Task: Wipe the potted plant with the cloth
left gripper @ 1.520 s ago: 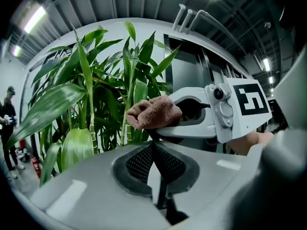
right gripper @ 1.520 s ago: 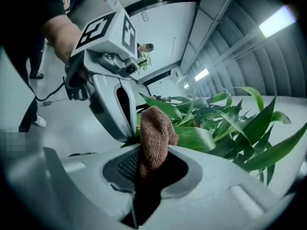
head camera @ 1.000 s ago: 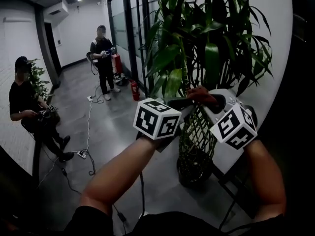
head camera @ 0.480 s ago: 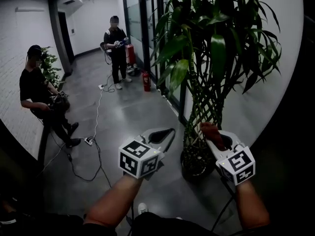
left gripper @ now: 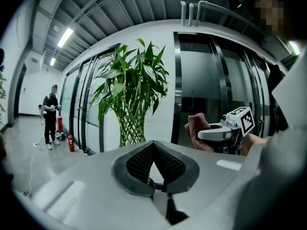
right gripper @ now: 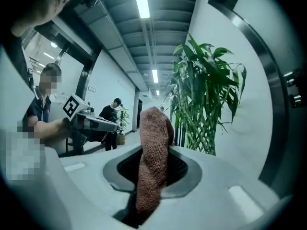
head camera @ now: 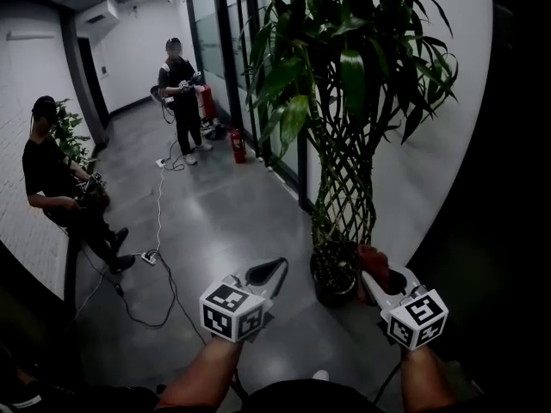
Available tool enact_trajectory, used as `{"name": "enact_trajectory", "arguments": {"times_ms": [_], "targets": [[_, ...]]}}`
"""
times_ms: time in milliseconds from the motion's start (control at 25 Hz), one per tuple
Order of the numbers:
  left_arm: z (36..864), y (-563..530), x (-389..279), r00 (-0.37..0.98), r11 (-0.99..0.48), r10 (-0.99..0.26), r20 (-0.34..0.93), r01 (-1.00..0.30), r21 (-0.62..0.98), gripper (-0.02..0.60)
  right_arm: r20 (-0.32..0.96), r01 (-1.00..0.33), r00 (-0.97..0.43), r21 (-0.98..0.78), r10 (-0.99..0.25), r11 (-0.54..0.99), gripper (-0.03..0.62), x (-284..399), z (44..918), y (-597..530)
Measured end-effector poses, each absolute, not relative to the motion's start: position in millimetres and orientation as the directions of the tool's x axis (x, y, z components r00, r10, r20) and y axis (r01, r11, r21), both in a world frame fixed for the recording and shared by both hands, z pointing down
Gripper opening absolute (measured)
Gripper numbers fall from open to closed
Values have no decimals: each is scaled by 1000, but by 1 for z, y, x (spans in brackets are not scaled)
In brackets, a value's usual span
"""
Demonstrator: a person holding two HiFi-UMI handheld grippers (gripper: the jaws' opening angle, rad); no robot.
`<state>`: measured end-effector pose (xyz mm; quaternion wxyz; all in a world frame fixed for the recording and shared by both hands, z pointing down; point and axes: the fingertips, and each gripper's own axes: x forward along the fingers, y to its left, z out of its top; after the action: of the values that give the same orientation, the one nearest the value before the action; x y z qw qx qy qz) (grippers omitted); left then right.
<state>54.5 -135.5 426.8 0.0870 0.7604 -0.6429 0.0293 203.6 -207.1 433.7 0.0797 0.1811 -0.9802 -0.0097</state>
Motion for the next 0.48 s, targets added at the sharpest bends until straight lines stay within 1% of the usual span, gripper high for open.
{"name": "enact_trajectory", "arguments": {"times_ms": [240,480], "targets": [[426,-64,79,241,-228,-956,167,-969,91,17,168,-445,-886,-50,-432,894,69,228,460,-121],[440,15,88,280,-268,-946,162,-959,89,17,203,-495,-858,-87,-471,864,69,249,479,-22]]}}
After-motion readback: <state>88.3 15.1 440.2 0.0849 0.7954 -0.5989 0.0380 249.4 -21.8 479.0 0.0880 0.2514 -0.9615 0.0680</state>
